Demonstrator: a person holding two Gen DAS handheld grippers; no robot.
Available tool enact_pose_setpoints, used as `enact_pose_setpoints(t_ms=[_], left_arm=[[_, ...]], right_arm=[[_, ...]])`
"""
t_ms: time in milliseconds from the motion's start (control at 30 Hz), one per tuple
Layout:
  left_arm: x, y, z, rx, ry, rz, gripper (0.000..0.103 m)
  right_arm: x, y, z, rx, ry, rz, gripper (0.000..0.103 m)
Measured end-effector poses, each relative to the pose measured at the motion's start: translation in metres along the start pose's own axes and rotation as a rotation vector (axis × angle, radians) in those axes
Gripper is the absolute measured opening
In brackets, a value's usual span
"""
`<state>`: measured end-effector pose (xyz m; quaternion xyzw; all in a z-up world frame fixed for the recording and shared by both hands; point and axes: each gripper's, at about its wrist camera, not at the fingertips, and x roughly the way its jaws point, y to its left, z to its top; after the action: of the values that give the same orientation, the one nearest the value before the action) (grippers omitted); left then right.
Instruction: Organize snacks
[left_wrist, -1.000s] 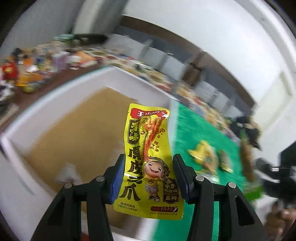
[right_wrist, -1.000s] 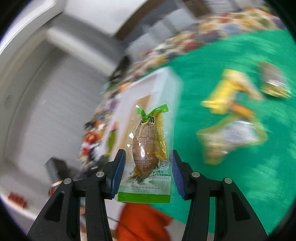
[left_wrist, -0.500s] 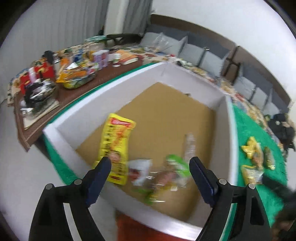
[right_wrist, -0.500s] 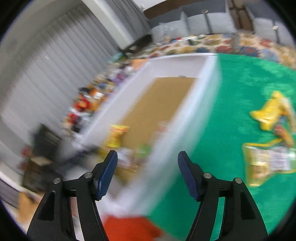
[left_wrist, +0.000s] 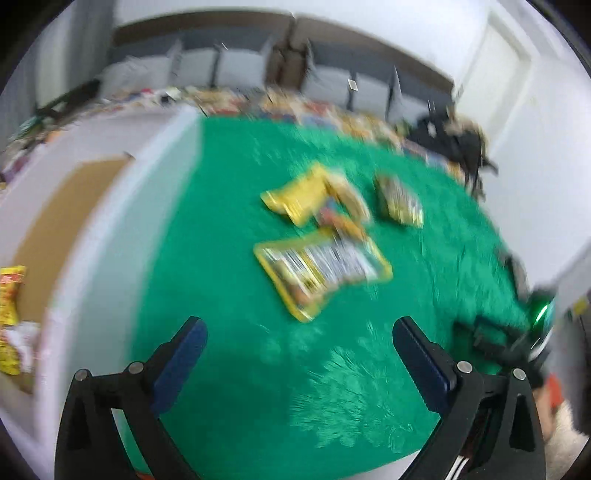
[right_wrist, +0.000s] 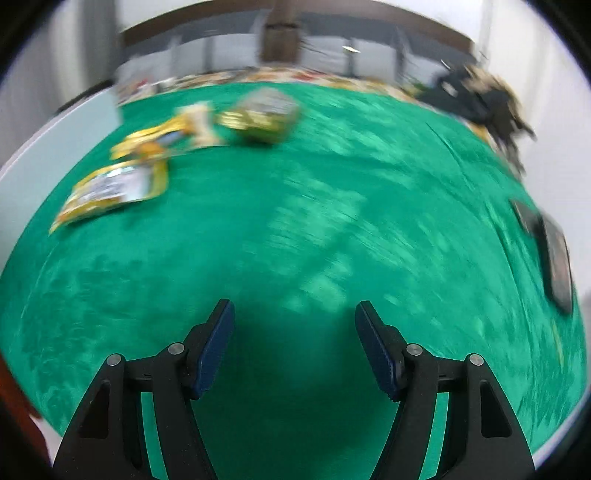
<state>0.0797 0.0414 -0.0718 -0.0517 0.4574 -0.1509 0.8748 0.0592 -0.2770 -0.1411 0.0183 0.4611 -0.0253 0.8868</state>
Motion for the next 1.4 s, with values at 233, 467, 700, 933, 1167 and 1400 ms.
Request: enact_pose_setpoints(t_ms=[233, 467, 700, 933, 1167, 1400], left_arm=[[0.073, -0.04, -0.031, 0.119, 0.107, 0.099, 0.1], [0.089, -0.05, -0.041, 0.171, 0.085, 0.15, 0.103], [0.087, -0.049, -0.043, 0.171, 0.046, 0.152, 0.103], [0.089, -0.05, -0.043, 0.17, 0.036, 0.154, 0.103], [0.088, -0.05, -0.043, 0.17, 0.03, 0.155, 0.103], [0.088, -0.05, -0.043, 0.17, 0.025, 0.156, 0.103]], right_arm=[[0.005, 0.007, 0.009, -0.088, -0.016, -0.027, 0.071], [0.015, 0.006, 0.011, -0.08, -0.018, 0.02, 0.078], [0.017, 0.006, 0.01, -0.07, -0.029, 0.021, 0.085], [0.018, 0.007, 0.01, -0.074, -0.026, 0.028, 0.089], [0.018, 0.007, 0.01, -0.075, -0.026, 0.028, 0.09], [0.018, 0.007, 0.01, -0.075, -0.026, 0.028, 0.09]])
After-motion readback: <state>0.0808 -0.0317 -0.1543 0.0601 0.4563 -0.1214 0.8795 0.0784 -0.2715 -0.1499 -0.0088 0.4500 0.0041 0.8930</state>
